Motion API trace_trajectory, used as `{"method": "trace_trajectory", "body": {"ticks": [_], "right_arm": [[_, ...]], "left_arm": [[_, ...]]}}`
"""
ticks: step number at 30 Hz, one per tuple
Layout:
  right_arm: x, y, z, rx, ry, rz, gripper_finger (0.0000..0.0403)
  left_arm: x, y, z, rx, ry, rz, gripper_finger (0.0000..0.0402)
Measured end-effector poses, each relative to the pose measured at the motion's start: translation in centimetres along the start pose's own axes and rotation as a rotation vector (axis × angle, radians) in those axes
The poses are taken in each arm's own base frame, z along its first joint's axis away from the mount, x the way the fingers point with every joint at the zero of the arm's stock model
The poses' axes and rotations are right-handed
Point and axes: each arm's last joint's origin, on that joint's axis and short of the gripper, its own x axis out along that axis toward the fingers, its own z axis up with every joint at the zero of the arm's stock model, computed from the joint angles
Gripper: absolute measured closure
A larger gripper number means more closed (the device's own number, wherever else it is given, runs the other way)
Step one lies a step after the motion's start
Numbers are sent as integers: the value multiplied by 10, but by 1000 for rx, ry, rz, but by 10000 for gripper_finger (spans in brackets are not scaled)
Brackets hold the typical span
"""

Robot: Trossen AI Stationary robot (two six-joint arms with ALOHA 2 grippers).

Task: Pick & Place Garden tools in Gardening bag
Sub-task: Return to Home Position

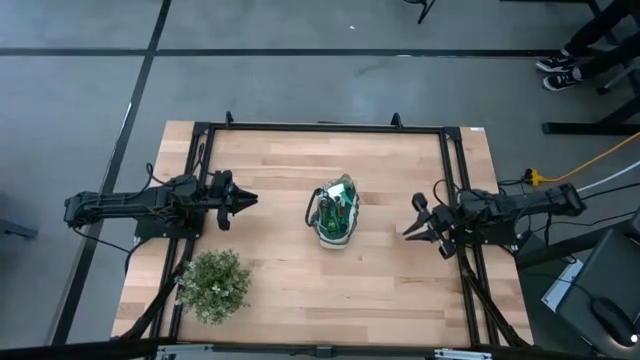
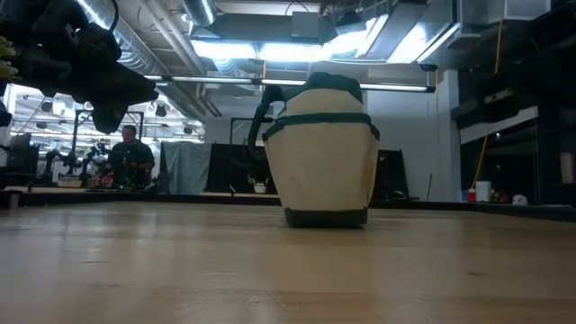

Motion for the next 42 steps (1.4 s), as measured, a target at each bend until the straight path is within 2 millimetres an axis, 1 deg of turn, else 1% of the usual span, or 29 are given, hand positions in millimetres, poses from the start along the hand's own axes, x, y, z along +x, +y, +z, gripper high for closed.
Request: {"method": "trace_trajectory", "body": {"ticks": [10, 42], "right_arm": [[-3, -7, 3, -2, -35, -72, 336], [-3, -7, 3, -2, -34, -73, 336]], "left_arm": [[0, 0, 0, 0, 0, 0, 329], [0, 0, 0, 0, 0, 0, 329]]}}
